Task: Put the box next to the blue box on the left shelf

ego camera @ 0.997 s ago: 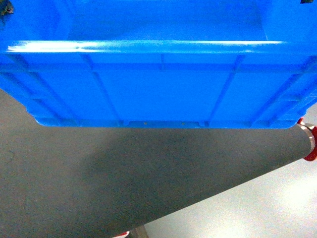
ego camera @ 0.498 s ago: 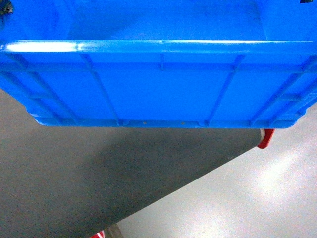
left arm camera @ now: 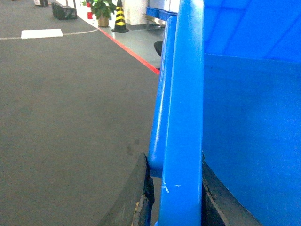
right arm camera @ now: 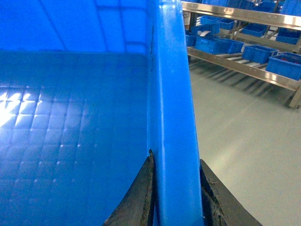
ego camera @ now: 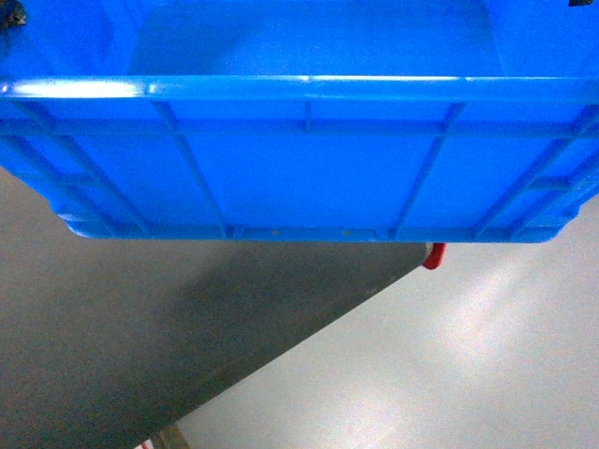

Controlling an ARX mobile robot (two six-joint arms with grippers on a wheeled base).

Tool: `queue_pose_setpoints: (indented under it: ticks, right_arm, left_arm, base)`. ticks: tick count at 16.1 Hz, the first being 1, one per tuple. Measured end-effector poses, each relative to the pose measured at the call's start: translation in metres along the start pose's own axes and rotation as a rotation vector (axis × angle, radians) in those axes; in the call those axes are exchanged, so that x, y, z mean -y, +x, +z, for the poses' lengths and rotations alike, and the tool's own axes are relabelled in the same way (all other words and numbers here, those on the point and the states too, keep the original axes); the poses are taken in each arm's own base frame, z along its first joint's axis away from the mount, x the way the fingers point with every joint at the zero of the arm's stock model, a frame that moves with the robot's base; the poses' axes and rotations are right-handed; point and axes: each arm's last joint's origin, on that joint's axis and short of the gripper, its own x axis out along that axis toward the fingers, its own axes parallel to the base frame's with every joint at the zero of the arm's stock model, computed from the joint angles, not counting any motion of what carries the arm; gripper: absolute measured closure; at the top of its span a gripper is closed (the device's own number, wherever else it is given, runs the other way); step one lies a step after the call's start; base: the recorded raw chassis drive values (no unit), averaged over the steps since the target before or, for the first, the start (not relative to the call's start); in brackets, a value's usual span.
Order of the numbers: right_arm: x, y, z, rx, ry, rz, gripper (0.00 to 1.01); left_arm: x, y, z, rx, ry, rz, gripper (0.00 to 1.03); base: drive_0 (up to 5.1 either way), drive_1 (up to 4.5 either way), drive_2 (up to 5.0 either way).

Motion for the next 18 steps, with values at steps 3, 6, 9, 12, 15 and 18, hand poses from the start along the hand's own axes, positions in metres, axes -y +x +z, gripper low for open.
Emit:
queue_pose_setpoints:
  ticks: [3, 6, 9, 12, 15, 18]
  right_arm:
    - [0.0, 0.0, 0.0, 0.0, 0.0, 0.0, 0.84]
    - [0.0, 0.0, 0.0, 0.0, 0.0, 0.0, 0.84]
    - [0.0, 0.0, 0.0, 0.0, -0.001, 0.0, 0.84]
    - [0.0, 0.0, 0.0, 0.0, -0.001, 0.0, 0.84]
    - [0.0, 0.0, 0.0, 0.0, -0.001, 0.0, 0.84]
    - [0.0, 0.0, 0.0, 0.0, -0.001, 0.0, 0.84]
  left_arm:
    - [0.0, -0.0001, 0.0001, 0.0, 0.0, 0.0, 0.87]
    - [0.0, 0.0, 0.0, 0.0, 0.0, 0.0, 0.87]
    - [0.0, 0.0, 0.0, 0.0, 0.0, 0.0, 0.87]
    - [0.0, 0.0, 0.0, 0.0, 0.0, 0.0, 0.87]
    - [0.0, 0.0, 0.0001, 0.001, 0.0, 0.0, 0.87]
    - [0.0, 0.0, 0.0, 0.0, 0.0, 0.0, 0.87]
  base:
    - [-0.6, -0.57, -0.6]
    - [-1.6, -1.65, -1.6]
    - [-1.5, -1.47, -1.5]
    - [-1.6, -1.64, -1.6]
    - [-1.6, -1.59, -1.6]
    - [-1.7, -1.66, -1.7]
